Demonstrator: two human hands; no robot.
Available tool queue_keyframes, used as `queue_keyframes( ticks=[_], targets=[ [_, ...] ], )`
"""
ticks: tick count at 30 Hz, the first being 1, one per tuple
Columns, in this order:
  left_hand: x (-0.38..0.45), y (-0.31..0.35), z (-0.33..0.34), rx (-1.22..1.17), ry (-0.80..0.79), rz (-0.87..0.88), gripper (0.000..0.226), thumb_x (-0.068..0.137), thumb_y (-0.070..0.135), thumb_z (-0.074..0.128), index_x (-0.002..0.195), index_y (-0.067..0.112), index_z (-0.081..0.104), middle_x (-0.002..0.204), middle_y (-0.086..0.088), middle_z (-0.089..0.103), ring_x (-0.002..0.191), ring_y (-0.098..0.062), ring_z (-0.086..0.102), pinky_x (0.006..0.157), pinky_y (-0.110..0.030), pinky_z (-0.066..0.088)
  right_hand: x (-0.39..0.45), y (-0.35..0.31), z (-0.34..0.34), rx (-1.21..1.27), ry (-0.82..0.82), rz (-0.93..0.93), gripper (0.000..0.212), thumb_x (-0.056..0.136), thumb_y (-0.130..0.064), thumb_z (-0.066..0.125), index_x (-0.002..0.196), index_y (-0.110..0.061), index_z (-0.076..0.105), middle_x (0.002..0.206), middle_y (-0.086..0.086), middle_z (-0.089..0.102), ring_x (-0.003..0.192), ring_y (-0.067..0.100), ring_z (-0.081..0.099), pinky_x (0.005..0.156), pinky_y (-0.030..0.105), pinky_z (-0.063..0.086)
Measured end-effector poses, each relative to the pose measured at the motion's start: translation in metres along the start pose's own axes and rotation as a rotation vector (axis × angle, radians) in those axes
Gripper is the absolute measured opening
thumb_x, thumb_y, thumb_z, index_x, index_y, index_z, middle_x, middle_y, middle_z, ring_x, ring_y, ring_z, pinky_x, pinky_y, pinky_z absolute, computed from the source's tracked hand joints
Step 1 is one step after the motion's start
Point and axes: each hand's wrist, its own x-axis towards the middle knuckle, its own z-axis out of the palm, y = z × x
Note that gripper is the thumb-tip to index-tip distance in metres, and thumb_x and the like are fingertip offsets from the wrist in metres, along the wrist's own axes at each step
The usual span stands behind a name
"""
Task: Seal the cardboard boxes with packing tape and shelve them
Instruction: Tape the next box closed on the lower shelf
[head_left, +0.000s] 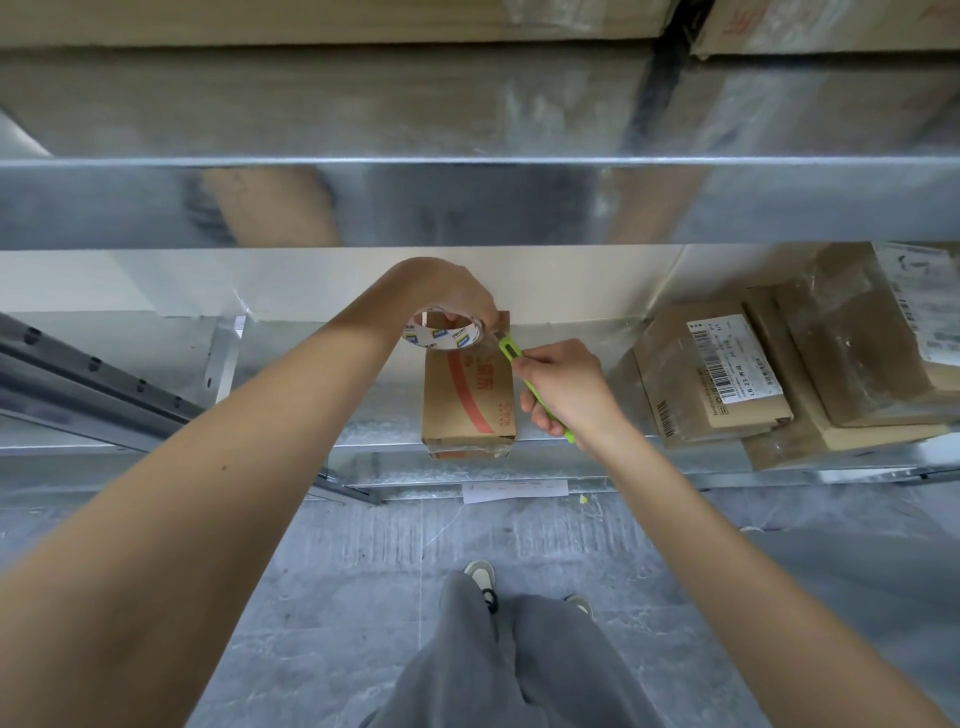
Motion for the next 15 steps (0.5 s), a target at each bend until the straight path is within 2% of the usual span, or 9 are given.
queue_keyframes(
  ticks=[2,3,5,8,12,15],
  targets=[
    [-0.0024,0.0005,-0.0001,-0.009,0.003,0.014,0.016,0.097,0.027,0.050,0.093,0.013,0.055,0.098,-0.006,0.052,0.087,-0.022,0.051,0.075,-0.028,0.042,-0.0015,-0.0029,-0.0001,-0.023,-0.003,0.011,0.023,0.097,-0.009,0.049,0.099,0.006,0.066,0.055,0.013,0.054,0.026,0.013,0.038,0.032,0.014,0.026],
    [-0.0030,0.0010,-0.0003,-0.006,0.005,0.018,0.016,0.097,0.027,0.050,0.097,0.012,0.055,0.103,-0.008,0.052,0.090,-0.023,0.051,0.073,-0.027,0.042,-0.0019,-0.0042,-0.0002,-0.027,-0.005,0.017,0.023,0.097,-0.010,0.049,0.099,0.005,0.066,0.055,0.013,0.054,0.026,0.013,0.038,0.032,0.014,0.026],
    [-0.0037,0.0011,-0.0006,0.006,0.003,0.021,0.017,0.097,0.026,0.050,0.098,0.010,0.055,0.104,-0.009,0.052,0.085,-0.021,0.050,0.064,-0.025,0.039,-0.0018,-0.0062,0.0000,-0.023,-0.011,0.030,0.021,0.097,-0.010,0.049,0.098,0.002,0.067,0.056,0.013,0.055,0.026,0.013,0.038,0.032,0.014,0.026],
    [-0.0045,0.0001,-0.0010,0.013,0.000,0.018,0.018,0.096,0.028,0.053,0.098,0.010,0.055,0.104,-0.009,0.051,0.086,-0.022,0.048,0.062,-0.024,0.037,-0.0018,-0.0072,0.0023,-0.031,-0.011,0.034,0.019,0.097,-0.010,0.049,0.094,-0.002,0.066,0.056,0.013,0.055,0.026,0.012,0.038,0.032,0.013,0.025],
    [-0.0069,-0.0001,-0.0007,-0.021,0.007,0.016,0.018,0.096,0.029,0.053,0.100,0.011,0.056,0.113,-0.010,0.056,0.094,-0.024,0.052,0.081,-0.030,0.043,-0.0007,-0.0071,0.0032,-0.104,-0.025,-0.004,0.025,0.098,-0.009,0.047,0.086,0.003,0.065,0.054,0.013,0.055,0.025,0.012,0.039,0.032,0.013,0.028],
    [-0.0078,-0.0006,-0.0005,-0.039,0.005,0.011,0.015,0.095,0.027,0.051,0.094,0.013,0.057,0.108,-0.008,0.055,0.089,-0.022,0.053,0.084,-0.031,0.043,-0.0033,-0.0030,0.0038,-0.199,-0.059,-0.042,0.029,0.099,-0.009,0.045,0.081,0.007,0.062,0.053,0.014,0.056,0.025,0.012,0.040,0.031,0.014,0.030]
  ],
)
